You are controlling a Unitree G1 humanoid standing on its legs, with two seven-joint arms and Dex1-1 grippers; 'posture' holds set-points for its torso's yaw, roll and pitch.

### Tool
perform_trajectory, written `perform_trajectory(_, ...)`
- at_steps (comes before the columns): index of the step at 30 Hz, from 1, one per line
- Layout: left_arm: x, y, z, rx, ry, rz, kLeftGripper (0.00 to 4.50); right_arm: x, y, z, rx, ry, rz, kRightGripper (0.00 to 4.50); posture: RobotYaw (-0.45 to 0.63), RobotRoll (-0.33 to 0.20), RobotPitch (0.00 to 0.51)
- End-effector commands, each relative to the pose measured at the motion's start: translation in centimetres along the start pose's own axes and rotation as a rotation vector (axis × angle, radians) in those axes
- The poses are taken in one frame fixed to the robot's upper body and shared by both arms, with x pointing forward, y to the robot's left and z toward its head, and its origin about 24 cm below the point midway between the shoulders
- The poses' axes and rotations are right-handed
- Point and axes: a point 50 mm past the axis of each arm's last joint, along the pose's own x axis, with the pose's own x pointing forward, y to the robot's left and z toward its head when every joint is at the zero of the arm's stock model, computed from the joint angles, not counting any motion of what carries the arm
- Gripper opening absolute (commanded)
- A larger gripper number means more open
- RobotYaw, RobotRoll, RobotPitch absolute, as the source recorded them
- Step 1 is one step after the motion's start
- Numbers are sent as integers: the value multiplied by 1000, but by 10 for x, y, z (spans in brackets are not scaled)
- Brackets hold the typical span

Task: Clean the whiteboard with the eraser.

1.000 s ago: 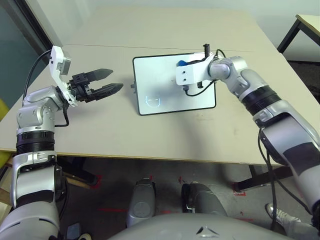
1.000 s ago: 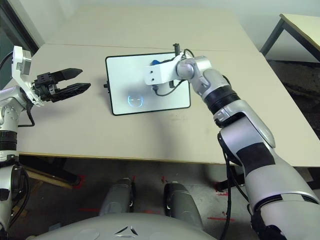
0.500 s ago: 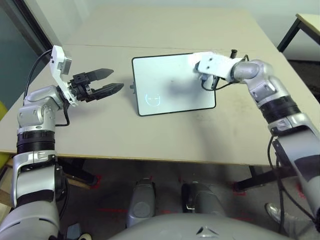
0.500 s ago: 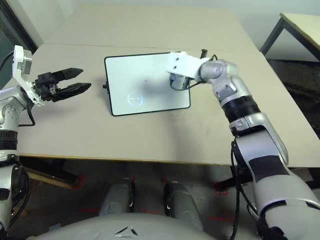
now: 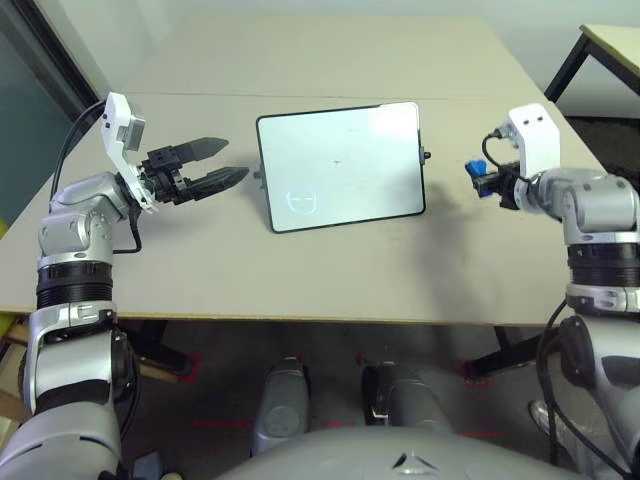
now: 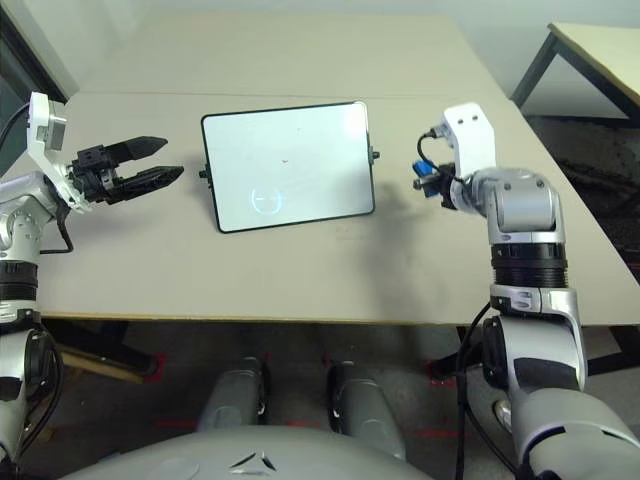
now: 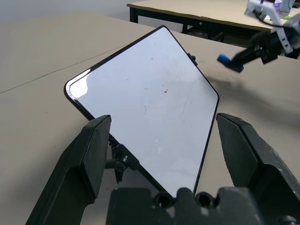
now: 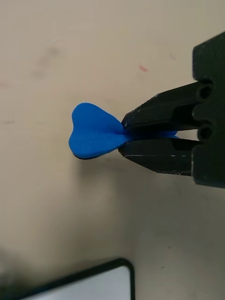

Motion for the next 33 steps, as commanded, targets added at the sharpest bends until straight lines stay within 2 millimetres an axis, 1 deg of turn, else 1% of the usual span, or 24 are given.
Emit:
perform_trajectory(1, 1, 0, 1, 10, 10, -2, 4500, 5, 2, -5, 95, 46, 0, 0, 273, 0, 67)
perform_trajectory(5, -1, 0, 1, 10, 12, 2, 4500, 10, 7, -5, 155, 54, 0, 0, 277, 0, 66)
perform_trajectory(9, -2, 0, 0, 9, 13, 6, 4500, 7, 10, -1, 170, 49, 21, 1363, 278, 0, 65)
perform_trajectory(11, -4, 0, 0, 10, 14, 11, 4500, 0, 7, 5, 166, 30, 19, 2167, 278, 0, 65)
perform_trajectory(13, -6, 1, 1, 11, 15, 18, 4500, -8, 3, 11, 162, 19, 19, 2877, 278, 0, 65)
perform_trajectory(15, -9, 2, 3, 17, 16, 33, 4500, -15, 0, 15, 149, 13, 31, 3713, 272, 0, 62)
perform_trajectory(16, -11, 4, 4, 23, 13, 46, 4500, -18, -2, 16, 132, 4, 38, 4038, 272, 0, 62)
perform_trajectory(17, -12, 5, 5, 30, 9, 59, 4500, -20, -3, 17, 119, -9, 43, 4455, 272, 0, 62)
perform_trajectory(19, -18, 11, 9, 38, -7, 119, 4500, -22, -14, 22, 88, -116, 18, 4455, 262, 0, 59)
perform_trajectory(21, -24, 17, 11, 41, -17, 187, 4500, -23, -25, 26, 28, -273, -8, 4455, 252, 0, 56)
perform_trajectory(22, -28, 21, 12, 53, -24, 240, 4500, -22, -28, 26, -14, -345, 5, 4455, 252, 0, 56)
perform_trajectory(23, -31, 26, 11, 64, -28, 302, 4500, -21, -29, 23, -41, -384, 20, 4455, 252, 0, 56)
perform_trajectory(26, -47, 47, 6, 91, -38, 605, 4500, -15, -40, 15, -33, -457, -47, 4455, 258, 0, 52)
perform_trajectory(28, -56, 57, -2, 74, -46, 784, 4500, -12, -44, 14, -69, -558, -101, 4455, 258, 0, 52)
perform_trajectory(30, -62, 61, -17, 61, -10, 905, 4500, -10, -49, 15, -96, -645, -220, 4455, 271, 0, 51)
perform_trajectory(32, -68, 64, -31, 59, 29, 1030, 4500, -6, -55, 12, -16, -717, -301, 4455, 279, 0, 53)
perform_trajectory(33, -70, 65, -37, 53, 33, 1081, 4500, -4, -57, 8, 17, -750, -313, 4455, 283, 0, 54)
